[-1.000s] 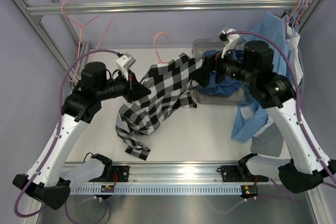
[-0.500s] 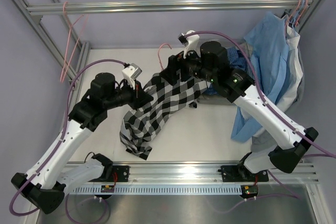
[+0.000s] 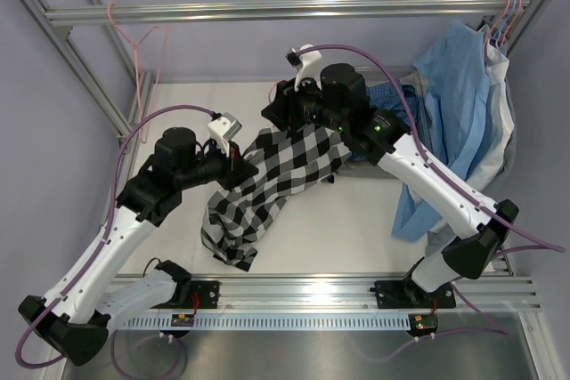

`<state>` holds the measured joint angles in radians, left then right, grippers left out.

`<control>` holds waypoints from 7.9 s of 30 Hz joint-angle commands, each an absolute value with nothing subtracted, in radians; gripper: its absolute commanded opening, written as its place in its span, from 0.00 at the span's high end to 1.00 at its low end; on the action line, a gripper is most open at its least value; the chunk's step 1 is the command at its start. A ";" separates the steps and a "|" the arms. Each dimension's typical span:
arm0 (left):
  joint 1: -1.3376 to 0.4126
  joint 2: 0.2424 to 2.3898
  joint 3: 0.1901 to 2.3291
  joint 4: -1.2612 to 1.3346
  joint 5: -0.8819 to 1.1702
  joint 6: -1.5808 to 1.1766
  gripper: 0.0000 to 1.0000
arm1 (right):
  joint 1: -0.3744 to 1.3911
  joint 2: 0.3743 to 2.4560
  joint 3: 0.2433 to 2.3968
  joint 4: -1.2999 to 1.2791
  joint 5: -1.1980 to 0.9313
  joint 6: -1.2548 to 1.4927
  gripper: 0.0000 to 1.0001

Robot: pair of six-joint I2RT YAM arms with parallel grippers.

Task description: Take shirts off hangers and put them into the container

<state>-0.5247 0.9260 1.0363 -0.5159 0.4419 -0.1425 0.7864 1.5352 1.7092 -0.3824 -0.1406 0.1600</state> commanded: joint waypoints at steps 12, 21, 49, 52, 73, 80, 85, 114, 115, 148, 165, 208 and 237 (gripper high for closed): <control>-0.529 0.899 1.031 -0.446 0.408 -0.152 0.44 | 0.818 1.511 1.609 -0.284 -0.084 0.095 1.00; -0.529 0.939 1.120 -0.430 0.380 -0.178 0.15 | 0.818 1.453 1.483 -0.209 -0.090 0.052 1.00; -0.529 0.991 1.197 -0.478 0.299 -0.138 1.00 | 0.827 1.479 1.414 -0.232 0.052 0.080 1.00; -0.529 0.939 1.189 -0.566 0.264 -0.104 1.00 | 0.821 1.497 1.433 -0.245 0.092 0.089 1.00; -0.529 0.565 0.896 -0.752 0.006 -0.285 1.00 | 0.657 1.536 1.890 -0.459 0.008 0.153 1.00; -0.529 0.568 0.936 -0.718 -0.072 -0.360 0.61 | 0.669 1.447 1.723 -0.390 -0.067 0.169 1.00; -0.529 0.643 1.057 -0.715 -0.008 -0.403 0.36 | 0.758 1.424 1.574 -0.327 -0.012 0.124 1.00; -0.529 0.880 1.103 -0.773 -0.098 -0.382 0.97 | 0.854 1.427 1.473 -0.215 0.196 0.115 1.00; -0.529 0.882 1.100 -0.778 -0.112 -0.379 1.00 | 0.856 1.422 1.470 -0.215 0.199 0.115 1.00; -0.485 0.703 1.083 -0.729 -0.198 -0.288 0.03 | 0.851 1.195 1.246 -0.155 -0.023 0.170 1.00; -0.483 0.813 1.177 -0.678 0.438 -0.175 0.07 | 0.856 1.376 1.382 -0.166 -0.137 0.089 1.00; -0.483 0.741 1.397 -1.079 -0.227 -0.253 1.00 | 0.853 1.224 1.361 -0.376 -0.063 0.041 0.01; -0.045 1.123 1.591 -0.732 -0.040 -0.107 1.00 | 0.853 0.859 0.980 -0.376 0.049 0.163 0.00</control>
